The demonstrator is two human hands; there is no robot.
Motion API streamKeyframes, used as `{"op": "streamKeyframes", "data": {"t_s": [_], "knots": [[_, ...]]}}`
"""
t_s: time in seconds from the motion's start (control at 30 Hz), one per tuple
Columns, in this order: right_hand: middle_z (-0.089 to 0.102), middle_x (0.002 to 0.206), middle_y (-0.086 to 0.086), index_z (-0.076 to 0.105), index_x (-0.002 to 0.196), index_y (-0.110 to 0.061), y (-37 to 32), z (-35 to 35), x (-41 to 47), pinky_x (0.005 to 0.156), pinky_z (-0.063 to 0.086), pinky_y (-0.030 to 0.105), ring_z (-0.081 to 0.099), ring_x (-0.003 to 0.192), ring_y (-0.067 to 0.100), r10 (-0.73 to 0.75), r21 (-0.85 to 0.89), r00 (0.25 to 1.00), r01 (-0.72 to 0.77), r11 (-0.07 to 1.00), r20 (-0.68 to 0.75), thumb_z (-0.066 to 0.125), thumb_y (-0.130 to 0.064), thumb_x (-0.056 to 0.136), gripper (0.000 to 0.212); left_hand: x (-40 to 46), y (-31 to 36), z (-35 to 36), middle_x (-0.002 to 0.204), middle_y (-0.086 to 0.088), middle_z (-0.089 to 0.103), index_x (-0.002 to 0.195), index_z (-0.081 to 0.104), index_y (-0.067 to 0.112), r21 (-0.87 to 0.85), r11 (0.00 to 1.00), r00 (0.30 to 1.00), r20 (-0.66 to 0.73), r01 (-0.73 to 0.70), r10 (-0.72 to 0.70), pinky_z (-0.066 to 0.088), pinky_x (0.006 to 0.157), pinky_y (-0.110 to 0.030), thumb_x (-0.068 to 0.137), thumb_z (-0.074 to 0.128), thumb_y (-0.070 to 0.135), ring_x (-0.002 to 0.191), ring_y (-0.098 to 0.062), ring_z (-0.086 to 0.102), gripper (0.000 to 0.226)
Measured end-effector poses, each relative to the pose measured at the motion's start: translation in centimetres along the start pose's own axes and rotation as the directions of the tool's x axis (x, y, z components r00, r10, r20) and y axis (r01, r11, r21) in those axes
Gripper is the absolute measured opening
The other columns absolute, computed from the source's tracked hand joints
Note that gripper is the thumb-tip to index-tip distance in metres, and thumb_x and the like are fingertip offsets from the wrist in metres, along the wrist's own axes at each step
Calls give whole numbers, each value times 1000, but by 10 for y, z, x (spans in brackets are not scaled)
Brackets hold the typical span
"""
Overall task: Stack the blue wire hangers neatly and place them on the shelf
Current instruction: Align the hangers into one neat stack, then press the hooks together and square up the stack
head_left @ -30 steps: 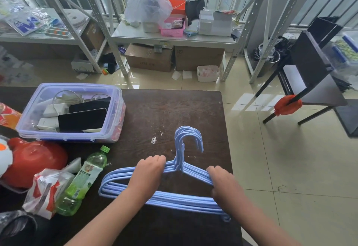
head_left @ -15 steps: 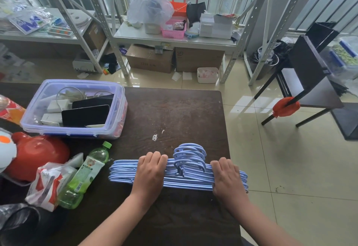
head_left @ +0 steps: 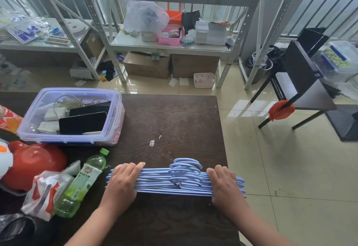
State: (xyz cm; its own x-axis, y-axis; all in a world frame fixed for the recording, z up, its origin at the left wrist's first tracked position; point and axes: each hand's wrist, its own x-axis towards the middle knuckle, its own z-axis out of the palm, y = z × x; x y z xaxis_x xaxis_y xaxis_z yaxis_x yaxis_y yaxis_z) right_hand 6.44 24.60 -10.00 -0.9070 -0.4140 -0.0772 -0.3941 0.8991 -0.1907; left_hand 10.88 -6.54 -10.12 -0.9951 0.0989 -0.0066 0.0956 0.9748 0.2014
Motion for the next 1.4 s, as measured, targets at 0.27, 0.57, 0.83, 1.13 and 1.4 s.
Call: {"op": "streamKeyframes", "data": {"t_s": [0.27,0.57,0.83,1.13,1.4], "knots": [[48,84,-5,48,102,-26,5,-2,-2,72,44,31,48,76,20,5,35,1000,-5,999,-5,63,-24,50,55,-3,-16,5,95,8,56,127,53,16,1,996,995,49,88,-88,35,87,-30,69,36,18,87,-17,55,60],[53,93,-5,44,107,-24,37,6,-16,84,42,32,48,88,17,101,68,994,-103,992,32,68,-20,48,64,-4,-16,12,90,2,60,120,57,11,25,997,997,-22,71,-70,35,80,-31,75,34,11,80,-21,56,50],[50,79,-4,44,81,-22,44,-14,17,62,36,28,49,74,19,117,170,975,-149,974,188,53,-11,68,20,20,-23,-1,99,4,64,119,57,18,27,996,977,194,89,-92,47,73,-36,59,77,6,91,-21,62,64],[39,66,-10,40,75,-27,47,6,35,57,35,29,47,75,22,221,154,787,-370,916,577,42,-7,76,20,55,-26,12,90,-1,59,70,44,24,6,966,653,736,258,-179,40,70,-26,83,41,8,96,-25,62,20],[37,85,0,36,76,-19,39,30,21,59,35,32,43,77,26,307,54,897,-341,939,319,47,4,68,26,49,-15,27,91,5,31,80,39,27,51,970,853,467,236,-233,41,75,-31,84,41,-3,95,-21,43,30]]}}
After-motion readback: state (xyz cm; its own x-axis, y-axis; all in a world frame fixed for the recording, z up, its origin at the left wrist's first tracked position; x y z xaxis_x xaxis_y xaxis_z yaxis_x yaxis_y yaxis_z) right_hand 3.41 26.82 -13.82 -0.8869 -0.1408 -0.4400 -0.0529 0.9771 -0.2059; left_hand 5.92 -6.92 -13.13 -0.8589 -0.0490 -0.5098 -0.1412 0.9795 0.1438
